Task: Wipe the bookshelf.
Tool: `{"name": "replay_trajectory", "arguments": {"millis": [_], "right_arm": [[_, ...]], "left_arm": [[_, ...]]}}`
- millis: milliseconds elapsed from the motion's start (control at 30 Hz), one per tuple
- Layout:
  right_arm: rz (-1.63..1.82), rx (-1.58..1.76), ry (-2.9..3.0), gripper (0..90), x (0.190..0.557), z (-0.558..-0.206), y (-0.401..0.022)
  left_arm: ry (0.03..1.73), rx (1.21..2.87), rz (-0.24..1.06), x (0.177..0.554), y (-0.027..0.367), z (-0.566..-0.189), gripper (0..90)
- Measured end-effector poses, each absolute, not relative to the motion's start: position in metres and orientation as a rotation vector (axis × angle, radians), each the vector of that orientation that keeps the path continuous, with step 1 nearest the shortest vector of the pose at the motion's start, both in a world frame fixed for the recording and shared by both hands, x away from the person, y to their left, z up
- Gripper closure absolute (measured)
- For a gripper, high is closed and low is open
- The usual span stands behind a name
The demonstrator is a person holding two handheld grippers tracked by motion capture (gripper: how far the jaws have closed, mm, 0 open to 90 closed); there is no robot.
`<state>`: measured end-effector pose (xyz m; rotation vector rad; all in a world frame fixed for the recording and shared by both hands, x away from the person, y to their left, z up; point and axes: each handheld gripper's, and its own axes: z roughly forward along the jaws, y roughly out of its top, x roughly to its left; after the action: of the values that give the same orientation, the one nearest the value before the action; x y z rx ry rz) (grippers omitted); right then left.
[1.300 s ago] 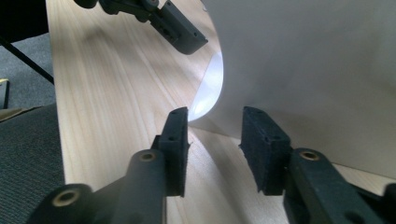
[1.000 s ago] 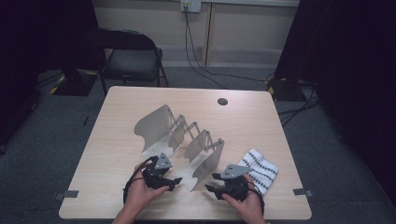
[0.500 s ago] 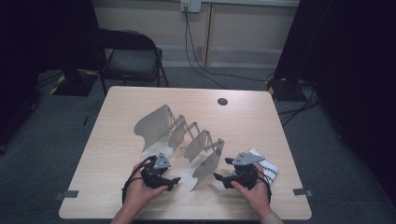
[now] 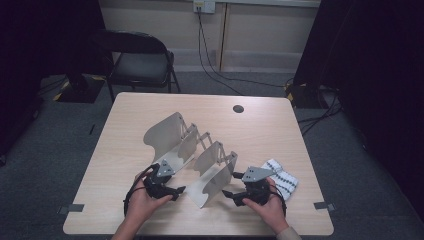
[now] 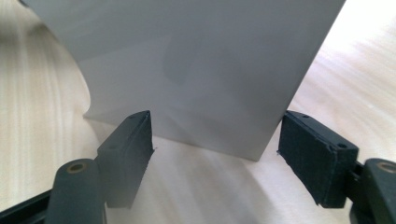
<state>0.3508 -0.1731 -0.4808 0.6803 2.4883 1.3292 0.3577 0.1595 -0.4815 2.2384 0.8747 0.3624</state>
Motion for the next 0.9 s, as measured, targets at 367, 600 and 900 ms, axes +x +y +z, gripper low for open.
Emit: {"name": "replay_trajectory", "arguments": {"millis": [367,600,900], "right_arm": [[1.336,0.599,2.535,27.6,0.331,-0.481,-0.152],[1.351,0.537,2.583,29.0,0.324,-0.482,-0.137],[1.244,0.76,2.505,27.0,0.334,-0.476,-0.183]], "left_arm": [[0.927,2.225,0.367,0.361,0.178,-0.481,22.6],[0.94,2.215,0.368,0.362,0.188,-0.483,20.8],[0.95,2.214,0.384,0.362,0.197,-0.484,20.4]]}}
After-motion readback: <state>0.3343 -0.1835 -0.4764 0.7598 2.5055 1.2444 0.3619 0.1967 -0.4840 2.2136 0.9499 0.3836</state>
